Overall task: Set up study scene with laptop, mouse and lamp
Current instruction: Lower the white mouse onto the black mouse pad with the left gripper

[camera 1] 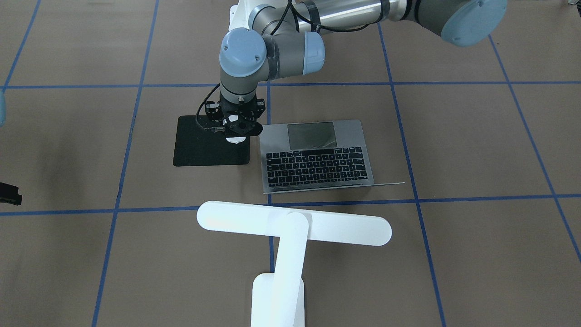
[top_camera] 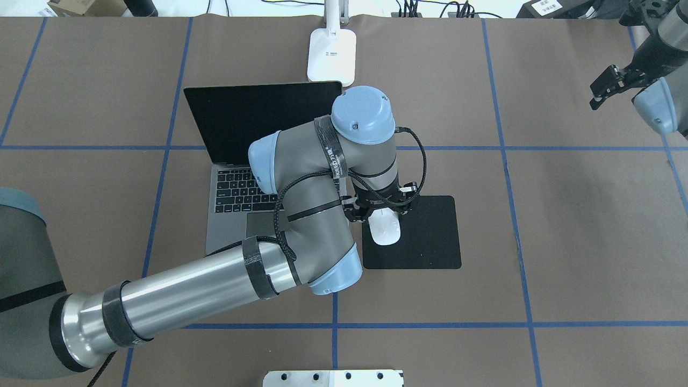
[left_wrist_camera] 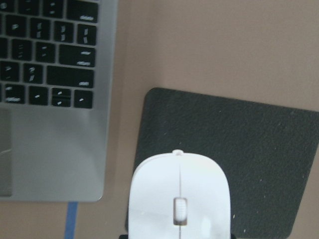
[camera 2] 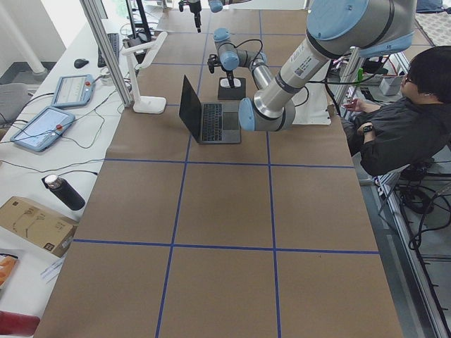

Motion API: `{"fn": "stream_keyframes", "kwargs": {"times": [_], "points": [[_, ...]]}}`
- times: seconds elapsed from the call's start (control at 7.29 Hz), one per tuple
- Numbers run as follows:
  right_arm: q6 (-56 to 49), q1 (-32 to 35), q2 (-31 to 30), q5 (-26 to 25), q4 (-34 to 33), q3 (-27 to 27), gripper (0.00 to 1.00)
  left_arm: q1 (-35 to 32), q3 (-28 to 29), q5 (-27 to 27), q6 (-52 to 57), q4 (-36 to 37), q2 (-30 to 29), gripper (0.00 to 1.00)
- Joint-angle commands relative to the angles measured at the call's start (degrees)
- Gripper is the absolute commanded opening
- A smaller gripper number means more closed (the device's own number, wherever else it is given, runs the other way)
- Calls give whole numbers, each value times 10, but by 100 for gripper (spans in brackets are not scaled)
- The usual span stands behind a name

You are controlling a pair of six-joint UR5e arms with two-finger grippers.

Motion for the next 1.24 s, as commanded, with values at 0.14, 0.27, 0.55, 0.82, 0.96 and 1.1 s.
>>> {"fn": "stream_keyframes", "kwargs": {"times": [0.14,0.27,0.55,0.82,0.96,1.1], "points": [[1,0,0,0,0,3,99,10,84,14,-2,-80,-29,0],[1,1,-1,0,0,3,99,15,90,23,-1,-81,-29,0],[1,1,0,-1,0,3,99,20,94,26,-1,-82,-35,6],[1,1,0,0,0,3,99,23,115,27,-1,-101,-38,15],[1,1,0,0,0,2,99,27,117,34,-1,-103,-39,18],[1,1,0,0,0,2,99,29,117,34,-1,-103,-40,33]]}}
